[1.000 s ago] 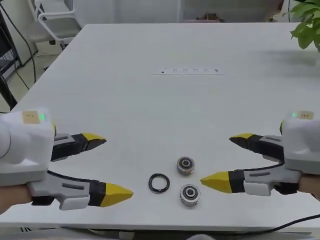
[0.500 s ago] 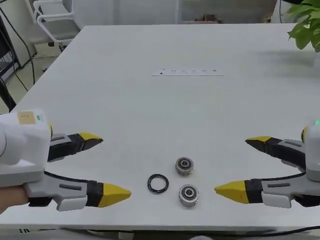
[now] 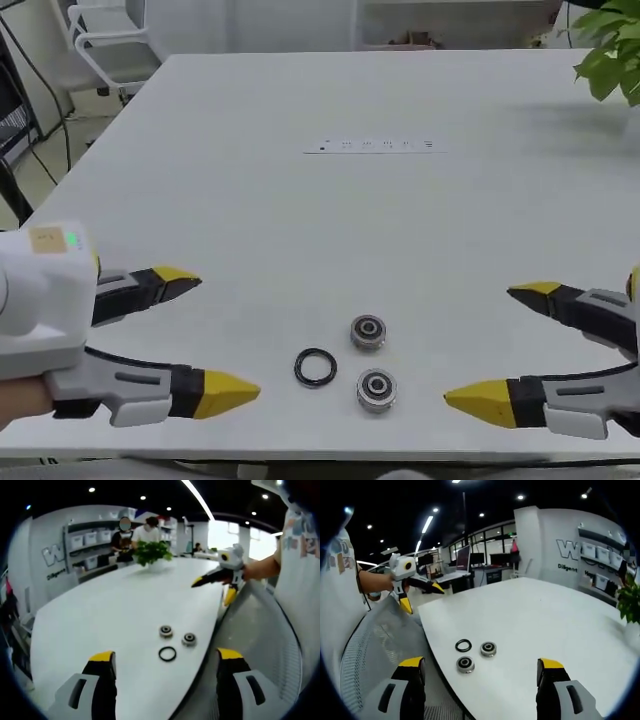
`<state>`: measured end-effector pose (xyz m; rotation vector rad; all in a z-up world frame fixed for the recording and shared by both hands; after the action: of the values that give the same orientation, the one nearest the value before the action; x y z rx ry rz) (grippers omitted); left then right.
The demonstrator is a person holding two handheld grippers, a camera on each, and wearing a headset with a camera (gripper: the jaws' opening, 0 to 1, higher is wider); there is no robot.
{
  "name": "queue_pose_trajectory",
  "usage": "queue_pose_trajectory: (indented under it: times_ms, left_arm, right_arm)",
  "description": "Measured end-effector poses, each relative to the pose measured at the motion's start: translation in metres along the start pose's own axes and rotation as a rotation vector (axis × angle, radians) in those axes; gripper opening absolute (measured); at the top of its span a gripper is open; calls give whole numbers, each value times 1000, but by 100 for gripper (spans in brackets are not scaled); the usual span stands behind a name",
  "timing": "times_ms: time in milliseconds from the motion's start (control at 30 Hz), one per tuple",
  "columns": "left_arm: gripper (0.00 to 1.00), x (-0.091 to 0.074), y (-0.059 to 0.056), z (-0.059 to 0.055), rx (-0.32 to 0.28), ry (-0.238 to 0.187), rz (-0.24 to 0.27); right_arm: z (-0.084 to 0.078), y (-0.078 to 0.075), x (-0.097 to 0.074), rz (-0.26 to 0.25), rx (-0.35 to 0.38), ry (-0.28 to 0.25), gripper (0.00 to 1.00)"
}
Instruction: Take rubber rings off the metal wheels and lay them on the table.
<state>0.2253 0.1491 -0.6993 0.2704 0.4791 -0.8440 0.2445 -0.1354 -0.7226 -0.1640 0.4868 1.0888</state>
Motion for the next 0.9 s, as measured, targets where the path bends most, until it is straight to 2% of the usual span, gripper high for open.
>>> queue_pose_trajectory:
  times_ms: [900]
  left_arm:
    - [84,-3,0,-4,2,8,9]
  right_arm:
    - [-7,5,-7,-16,6,19,92]
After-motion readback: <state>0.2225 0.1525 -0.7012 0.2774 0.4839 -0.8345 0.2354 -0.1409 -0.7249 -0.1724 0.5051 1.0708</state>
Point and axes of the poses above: the centre of the closed fingertips' face, and the gripper's own axes: x roughly forward along the fingers, y roughly to its left, z roughly out of its top, the point moved 6 cm from there along -x, roughly backward along the fingers, and after that the axes turned 4 degrees about z, right-handed, at the moved point
